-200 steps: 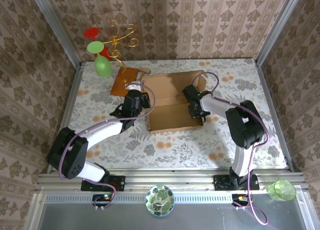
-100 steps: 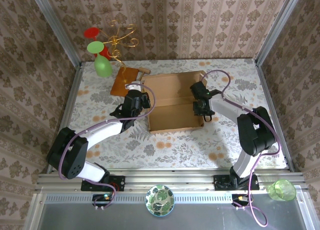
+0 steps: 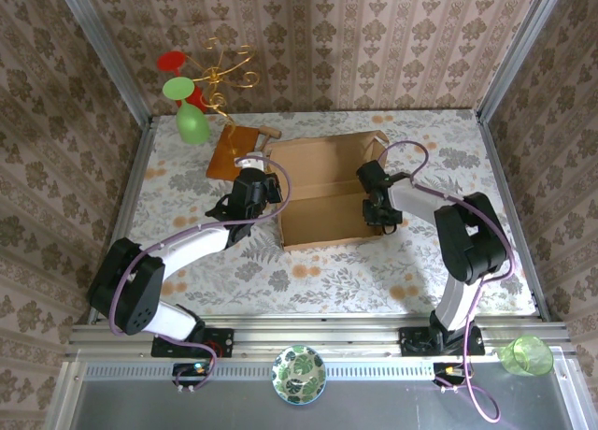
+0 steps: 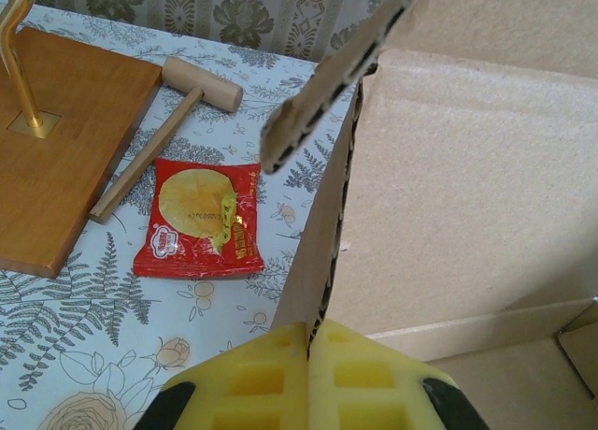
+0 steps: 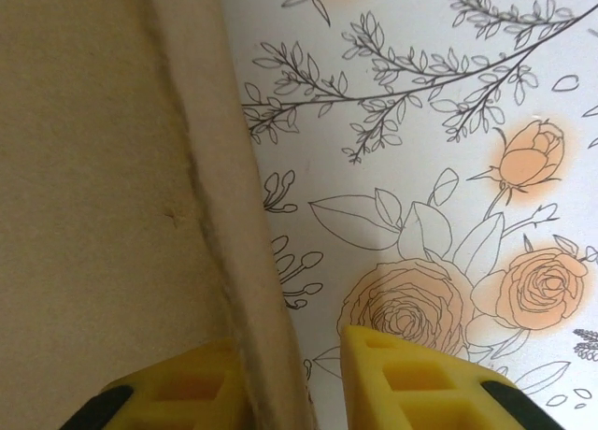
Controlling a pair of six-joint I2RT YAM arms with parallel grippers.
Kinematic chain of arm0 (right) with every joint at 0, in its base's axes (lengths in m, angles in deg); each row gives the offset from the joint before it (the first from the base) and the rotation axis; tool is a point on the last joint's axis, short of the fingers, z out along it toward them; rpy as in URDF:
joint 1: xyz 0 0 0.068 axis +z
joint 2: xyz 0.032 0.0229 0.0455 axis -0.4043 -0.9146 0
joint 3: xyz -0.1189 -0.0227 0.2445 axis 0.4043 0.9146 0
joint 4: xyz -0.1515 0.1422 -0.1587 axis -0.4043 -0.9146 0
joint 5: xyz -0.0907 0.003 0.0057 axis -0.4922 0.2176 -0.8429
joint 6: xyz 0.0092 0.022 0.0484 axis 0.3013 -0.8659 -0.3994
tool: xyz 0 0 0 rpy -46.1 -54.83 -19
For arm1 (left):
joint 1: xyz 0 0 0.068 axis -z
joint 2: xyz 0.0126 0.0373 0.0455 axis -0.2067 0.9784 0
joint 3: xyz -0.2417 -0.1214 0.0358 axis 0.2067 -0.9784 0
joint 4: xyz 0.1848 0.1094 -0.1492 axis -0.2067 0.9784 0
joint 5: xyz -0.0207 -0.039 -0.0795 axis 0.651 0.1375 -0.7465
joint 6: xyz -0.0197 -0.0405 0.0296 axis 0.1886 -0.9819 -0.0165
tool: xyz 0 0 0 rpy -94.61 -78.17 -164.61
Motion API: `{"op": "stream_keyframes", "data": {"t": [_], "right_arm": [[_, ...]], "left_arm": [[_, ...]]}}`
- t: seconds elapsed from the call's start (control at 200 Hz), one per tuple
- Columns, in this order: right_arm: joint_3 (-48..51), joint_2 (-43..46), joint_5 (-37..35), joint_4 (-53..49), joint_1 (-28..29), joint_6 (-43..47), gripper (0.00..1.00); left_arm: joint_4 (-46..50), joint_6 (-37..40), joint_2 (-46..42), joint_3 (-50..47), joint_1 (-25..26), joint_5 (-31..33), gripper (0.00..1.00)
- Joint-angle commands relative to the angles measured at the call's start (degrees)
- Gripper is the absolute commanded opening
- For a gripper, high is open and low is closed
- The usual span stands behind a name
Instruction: Fold the paper box
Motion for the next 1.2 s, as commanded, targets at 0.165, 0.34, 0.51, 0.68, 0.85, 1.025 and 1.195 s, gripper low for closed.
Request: {"op": "stream_keyframes", "data": {"t": [0.165, 0.34, 0.51, 0.68, 0.85, 1.025, 1.195], "right_arm": [[0.0, -2.5, -5.4, -3.7, 0.8, 0.3, 0.17], [-0.7, -2.6, -7.4, -4.0, 1.9, 1.1, 0.04], [-1.1, -2.9, -11.1, -5.2, 4.0, 1.0, 0.00], [0.0, 0.0, -8.2, -3.7, 4.1, 0.9, 0.22], [-2.7, 8.4, -5.5, -6.4, 4.1, 1.3, 0.48], [-6.3, 15.9, 0.8, -10.2, 3.3, 0.1, 0.56], [-11.2, 21.5, 5.6, -13.6, 0.7, -3.6, 0.54]], "left_arm": [[-0.1, 0.7, -0.1, 1.7, 0.2, 0.5, 0.00], [-0.1, 0.7, 0.1, 1.9, 0.2, 0.3, 0.00], [-0.2, 0.8, 0.0, 1.9, 0.2, 0.3, 0.00], [-0.4, 0.7, 0.2, 1.7, 0.2, 0.3, 0.00], [-1.2, 1.6, 0.3, 1.3, 0.1, 0.3, 0.00], [-3.0, 3.3, 0.9, 1.3, 0.1, 0.1, 0.00], [-4.9, 4.7, 1.5, 1.0, 0.1, -0.4, 0.00]]}}
